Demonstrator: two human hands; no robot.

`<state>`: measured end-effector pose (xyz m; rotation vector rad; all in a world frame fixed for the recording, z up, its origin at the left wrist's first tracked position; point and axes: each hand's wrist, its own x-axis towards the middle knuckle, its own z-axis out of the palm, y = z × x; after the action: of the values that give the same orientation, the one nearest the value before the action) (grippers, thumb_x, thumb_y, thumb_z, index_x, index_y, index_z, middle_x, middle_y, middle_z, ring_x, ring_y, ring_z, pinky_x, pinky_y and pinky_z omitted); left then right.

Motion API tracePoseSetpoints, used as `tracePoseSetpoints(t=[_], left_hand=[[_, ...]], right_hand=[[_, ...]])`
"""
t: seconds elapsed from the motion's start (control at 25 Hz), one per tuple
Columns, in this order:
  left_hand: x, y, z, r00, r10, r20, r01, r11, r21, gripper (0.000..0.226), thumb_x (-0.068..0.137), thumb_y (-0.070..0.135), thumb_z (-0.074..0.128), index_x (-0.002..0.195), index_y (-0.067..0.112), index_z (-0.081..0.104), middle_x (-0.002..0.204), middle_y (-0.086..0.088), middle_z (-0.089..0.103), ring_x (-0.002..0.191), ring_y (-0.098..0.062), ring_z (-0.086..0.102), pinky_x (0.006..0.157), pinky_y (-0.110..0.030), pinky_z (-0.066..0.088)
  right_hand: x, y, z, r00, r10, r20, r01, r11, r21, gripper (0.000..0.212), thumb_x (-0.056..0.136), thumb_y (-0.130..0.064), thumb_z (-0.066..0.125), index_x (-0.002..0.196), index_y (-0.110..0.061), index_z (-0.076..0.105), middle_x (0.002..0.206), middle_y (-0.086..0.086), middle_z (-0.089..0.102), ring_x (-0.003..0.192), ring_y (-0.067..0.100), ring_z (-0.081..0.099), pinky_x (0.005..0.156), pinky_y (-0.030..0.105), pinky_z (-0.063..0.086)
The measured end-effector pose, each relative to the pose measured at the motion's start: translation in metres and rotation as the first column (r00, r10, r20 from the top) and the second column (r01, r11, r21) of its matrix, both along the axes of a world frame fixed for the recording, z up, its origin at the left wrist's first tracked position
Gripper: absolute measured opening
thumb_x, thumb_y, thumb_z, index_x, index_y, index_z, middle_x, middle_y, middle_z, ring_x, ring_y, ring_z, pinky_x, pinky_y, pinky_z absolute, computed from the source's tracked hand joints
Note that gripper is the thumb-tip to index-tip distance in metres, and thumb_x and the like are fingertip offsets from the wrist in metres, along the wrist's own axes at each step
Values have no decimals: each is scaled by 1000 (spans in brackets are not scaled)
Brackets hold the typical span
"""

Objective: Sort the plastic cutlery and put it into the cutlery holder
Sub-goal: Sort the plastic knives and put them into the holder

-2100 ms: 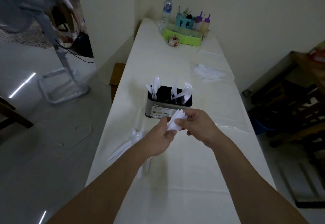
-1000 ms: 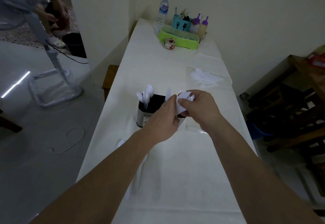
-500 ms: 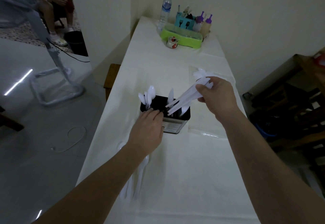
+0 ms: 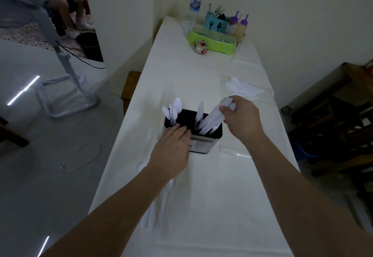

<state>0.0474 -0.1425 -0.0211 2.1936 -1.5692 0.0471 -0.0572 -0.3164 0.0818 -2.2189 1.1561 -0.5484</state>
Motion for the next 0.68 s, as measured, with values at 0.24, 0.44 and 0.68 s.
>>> tracePoseSetpoints(t=[0.24,0.44,0.68], left_hand=[[1,5,0,999,-19,36,19,1000,18,53,74,10,70,126,1,63,129,-16,64,123,-34,58,108,-46,41],[3,7,1,999,-37,0,37,998,55,55,77,9,68,131,1,60,135,-17,60,129,-35,54,110,-48,39],[11,14,12,993,-97,-71,100,994,44,55,79,-9,56,134,-4,55,142,-22,52,137,-39,44,115,-43,30]], right_hand=[[25,11,-25,957,77,-279,-109,989,-100,23,93,-24,61,112,-12,67,103,11,68,99,28,61,74,24,36],[23,16,-39,899,33,-437,-194,924,-329,25,90,-35,64,105,-15,69,102,8,61,103,32,50,78,32,38],[16,27,-31,941,15,-339,-141,927,-348,52,85,-37,72,129,-13,58,120,13,52,112,32,48,94,35,42]])
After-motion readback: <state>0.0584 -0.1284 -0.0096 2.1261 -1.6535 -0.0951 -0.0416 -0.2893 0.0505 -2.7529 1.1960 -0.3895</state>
